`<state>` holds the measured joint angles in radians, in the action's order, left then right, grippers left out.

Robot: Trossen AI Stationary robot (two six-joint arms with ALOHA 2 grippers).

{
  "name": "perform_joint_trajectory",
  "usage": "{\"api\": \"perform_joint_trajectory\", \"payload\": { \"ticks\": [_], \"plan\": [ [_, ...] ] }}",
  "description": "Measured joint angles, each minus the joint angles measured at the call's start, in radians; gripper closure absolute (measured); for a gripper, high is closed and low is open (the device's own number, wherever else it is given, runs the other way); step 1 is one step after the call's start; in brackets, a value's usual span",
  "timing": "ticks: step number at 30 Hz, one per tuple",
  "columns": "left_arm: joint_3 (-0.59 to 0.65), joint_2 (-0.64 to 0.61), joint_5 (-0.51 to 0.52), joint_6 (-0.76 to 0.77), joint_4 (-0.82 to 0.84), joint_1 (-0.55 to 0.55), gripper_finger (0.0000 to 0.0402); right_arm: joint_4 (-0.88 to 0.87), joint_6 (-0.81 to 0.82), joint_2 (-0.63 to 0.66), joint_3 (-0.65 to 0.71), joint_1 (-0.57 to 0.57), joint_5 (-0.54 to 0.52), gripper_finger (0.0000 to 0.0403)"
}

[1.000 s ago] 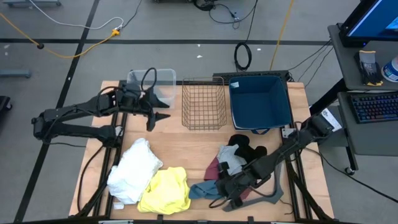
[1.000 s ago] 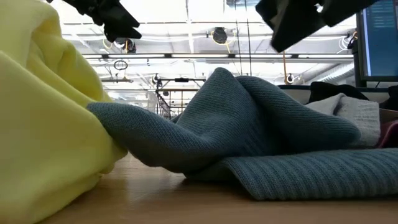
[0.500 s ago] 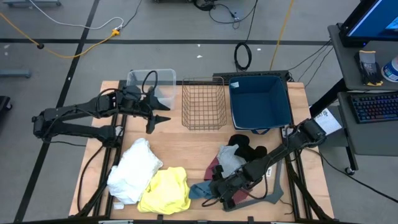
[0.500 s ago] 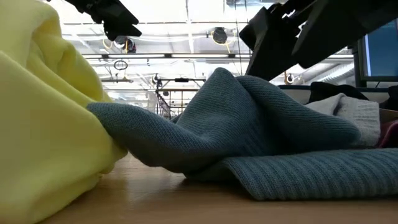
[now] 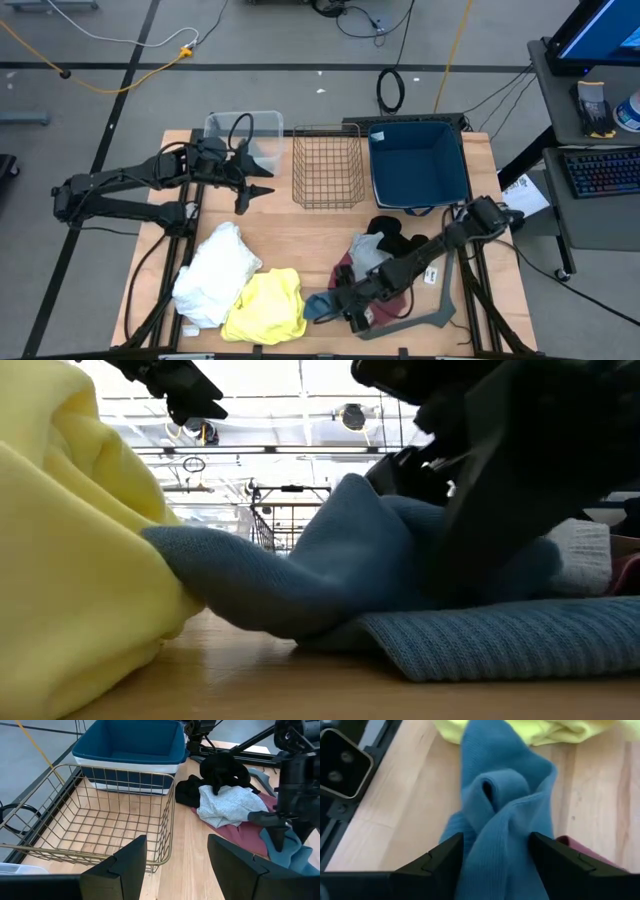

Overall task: Pick & Place Cloths
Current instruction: Put the blue sock into the transparent container

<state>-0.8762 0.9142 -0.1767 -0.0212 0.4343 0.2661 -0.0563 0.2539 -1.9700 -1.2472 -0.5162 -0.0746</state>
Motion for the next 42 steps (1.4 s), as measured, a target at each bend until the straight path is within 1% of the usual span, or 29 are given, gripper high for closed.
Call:
{"api": "perform_joint_trajectory", "payload": {
  "ticks": [3,6,12,15,17,19,24,35,39,42],
  "plan": [
    [0.000,0.000,0.000,0.000,0.001,0.000,0.0188,0.000,0.000,-0.002,0.000,0.007,0.000,0.0201],
    [0.000,0.000,0.000,0.000,0.003,0.000,0.0188,0.003,0.000,-0.002,0.000,0.011,0.001,0.0233],
    [0.000,0.000,0.000,0.000,0.003,0.000,0.0188,0.022,0.026,-0.002,0.000,0.012,0.004,0.0317],
    [0.000,0.000,0.000,0.000,0.003,0.000,0.0188,0.030,0.023,0.006,0.000,0.013,0.049,0.0360],
    [0.000,0.000,0.000,0.000,0.003,0.000,0.0188,0.028,0.023,0.023,0.000,0.013,0.055,0.0386],
    [0.000,0.000,0.000,0.004,0.003,0.001,0.0188,0.033,0.017,0.044,0.000,0.013,0.056,0.0393],
    [0.000,0.000,0.000,0.005,0.003,-0.015,0.0188,0.033,0.006,0.133,0.000,0.013,0.053,0.0391],
    [0.000,0.000,-0.002,0.000,0.003,-0.084,0.0188,0.030,-0.146,0.367,0.000,0.039,0.042,0.0397],
    [0.000,0.000,-0.001,-0.001,0.002,-0.107,0.0188,0.030,-0.205,0.433,0.000,0.060,-0.003,0.0397],
    [0.000,0.000,-0.002,-0.001,-0.015,-0.124,0.0188,0.024,-0.256,0.474,0.000,0.081,-0.007,0.0397]
  ]
}}
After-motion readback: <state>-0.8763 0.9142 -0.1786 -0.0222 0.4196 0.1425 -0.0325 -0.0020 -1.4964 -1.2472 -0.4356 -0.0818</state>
